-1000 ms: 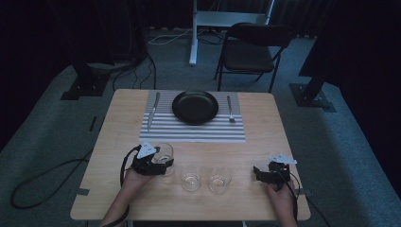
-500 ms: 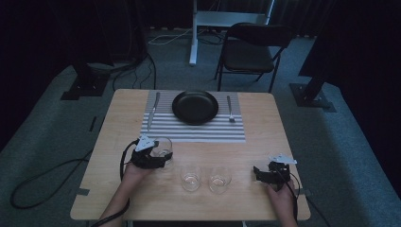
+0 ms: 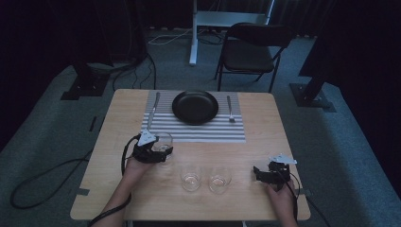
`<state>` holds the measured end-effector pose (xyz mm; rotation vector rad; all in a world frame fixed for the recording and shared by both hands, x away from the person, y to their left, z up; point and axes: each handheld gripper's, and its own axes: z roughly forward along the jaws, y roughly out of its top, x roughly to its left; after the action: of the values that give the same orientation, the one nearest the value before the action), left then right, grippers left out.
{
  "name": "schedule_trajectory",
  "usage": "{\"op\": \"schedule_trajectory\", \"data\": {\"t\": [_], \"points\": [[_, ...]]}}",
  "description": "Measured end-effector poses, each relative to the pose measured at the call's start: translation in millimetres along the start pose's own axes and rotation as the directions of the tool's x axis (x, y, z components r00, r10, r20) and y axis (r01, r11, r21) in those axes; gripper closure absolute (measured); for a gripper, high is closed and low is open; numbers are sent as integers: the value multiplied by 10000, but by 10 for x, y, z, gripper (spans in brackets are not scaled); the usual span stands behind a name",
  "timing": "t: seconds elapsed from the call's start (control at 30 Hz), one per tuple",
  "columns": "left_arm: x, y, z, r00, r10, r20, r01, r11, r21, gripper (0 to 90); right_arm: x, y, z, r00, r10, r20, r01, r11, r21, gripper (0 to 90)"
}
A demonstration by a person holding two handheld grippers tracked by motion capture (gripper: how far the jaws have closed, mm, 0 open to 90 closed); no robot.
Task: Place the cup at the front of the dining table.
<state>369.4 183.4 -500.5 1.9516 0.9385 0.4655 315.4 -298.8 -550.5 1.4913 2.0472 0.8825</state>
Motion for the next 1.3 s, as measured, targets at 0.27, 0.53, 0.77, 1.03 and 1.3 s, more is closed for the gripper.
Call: {"op": "schedule_trajectory", "data": {"t": [0.27, 0.53, 0.77, 1.03, 1.3], "points": [[86, 77, 77, 9992, -281, -282, 280, 9996, -54, 202, 0, 0, 0, 10000, 1, -2, -1, 10000, -1, 123], [129, 153, 169, 9970, -426, -641, 424, 9991, -52, 202, 0, 0, 0, 10000, 1, -1, -1, 10000, 0, 123], [170, 218, 209, 9940, -680, -860, 662, 9975, -238, 202, 0, 0, 0, 10000, 0, -1, 0, 10000, -2, 123], [228, 282, 277, 9915, -850, -989, 829, 9963, -247, 202, 0, 0, 0, 10000, -2, -1, 2, 10000, -4, 123], [287, 330, 373, 9889, -875, -1201, 874, 9962, -57, 201, -1, 0, 0, 10000, -8, 1, 8, 10000, -5, 123]]}}
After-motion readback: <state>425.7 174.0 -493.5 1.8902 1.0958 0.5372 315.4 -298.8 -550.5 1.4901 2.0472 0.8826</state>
